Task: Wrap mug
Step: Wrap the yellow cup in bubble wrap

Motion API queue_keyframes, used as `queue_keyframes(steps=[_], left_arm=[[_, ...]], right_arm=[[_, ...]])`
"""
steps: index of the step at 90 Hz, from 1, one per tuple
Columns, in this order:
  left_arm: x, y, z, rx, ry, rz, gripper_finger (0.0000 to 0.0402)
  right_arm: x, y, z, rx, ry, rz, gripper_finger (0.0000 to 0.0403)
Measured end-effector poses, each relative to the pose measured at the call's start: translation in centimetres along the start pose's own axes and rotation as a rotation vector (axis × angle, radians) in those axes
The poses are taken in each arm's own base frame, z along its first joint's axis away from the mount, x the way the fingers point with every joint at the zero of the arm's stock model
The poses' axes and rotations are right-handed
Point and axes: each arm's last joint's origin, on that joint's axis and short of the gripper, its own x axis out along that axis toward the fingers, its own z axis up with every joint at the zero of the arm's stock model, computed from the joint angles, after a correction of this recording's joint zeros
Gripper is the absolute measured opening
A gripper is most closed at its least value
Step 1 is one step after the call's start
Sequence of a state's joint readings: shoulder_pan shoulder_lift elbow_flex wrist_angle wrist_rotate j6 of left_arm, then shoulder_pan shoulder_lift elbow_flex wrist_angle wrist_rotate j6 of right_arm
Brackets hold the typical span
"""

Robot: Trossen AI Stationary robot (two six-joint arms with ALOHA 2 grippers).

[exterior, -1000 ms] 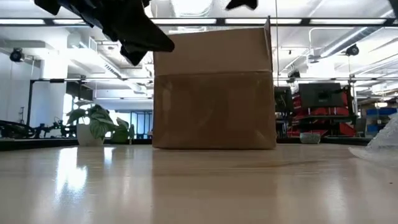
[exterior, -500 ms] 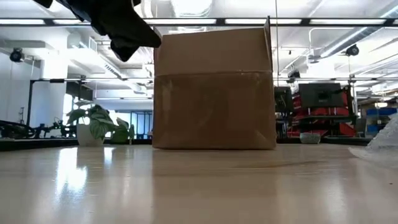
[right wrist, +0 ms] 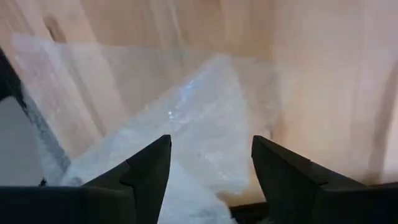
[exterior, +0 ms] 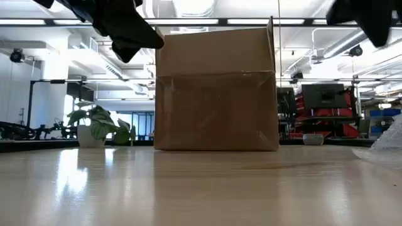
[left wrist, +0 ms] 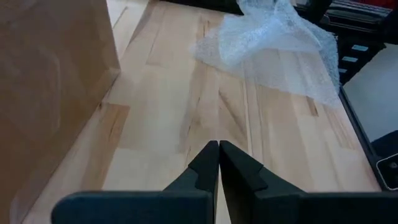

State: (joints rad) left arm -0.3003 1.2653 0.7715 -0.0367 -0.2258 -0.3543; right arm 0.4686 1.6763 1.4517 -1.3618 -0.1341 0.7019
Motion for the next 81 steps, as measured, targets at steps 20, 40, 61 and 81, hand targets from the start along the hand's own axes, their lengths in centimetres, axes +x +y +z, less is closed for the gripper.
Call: queue_keyframes(steps=[20,40,61,81], left_arm=[[0.7,-0.9,-1.0,-0.021,0.045,-0.017,0.0],[1.2,-2.6,-2.2,-0.005,0.082,-0.048,0.0],[1.6,-3.3,-2.7,0.009,0.08,-0.054,0.0],[1.6,-3.5,-2.6,0.013,0.062,-0.077,0.0]], right_arm=[[1.7,0.9,1.5,0.004,-0.009,0.013,0.0241],[4.4,1.8,2.4,0.039,0.097,-0.01,0.0269],[8.4,2.4,3.6,-0.029,0.225,-0.076,0.0257],[10.5,2.5,4.0,-0.076,0.284,-0.124,0.0129]])
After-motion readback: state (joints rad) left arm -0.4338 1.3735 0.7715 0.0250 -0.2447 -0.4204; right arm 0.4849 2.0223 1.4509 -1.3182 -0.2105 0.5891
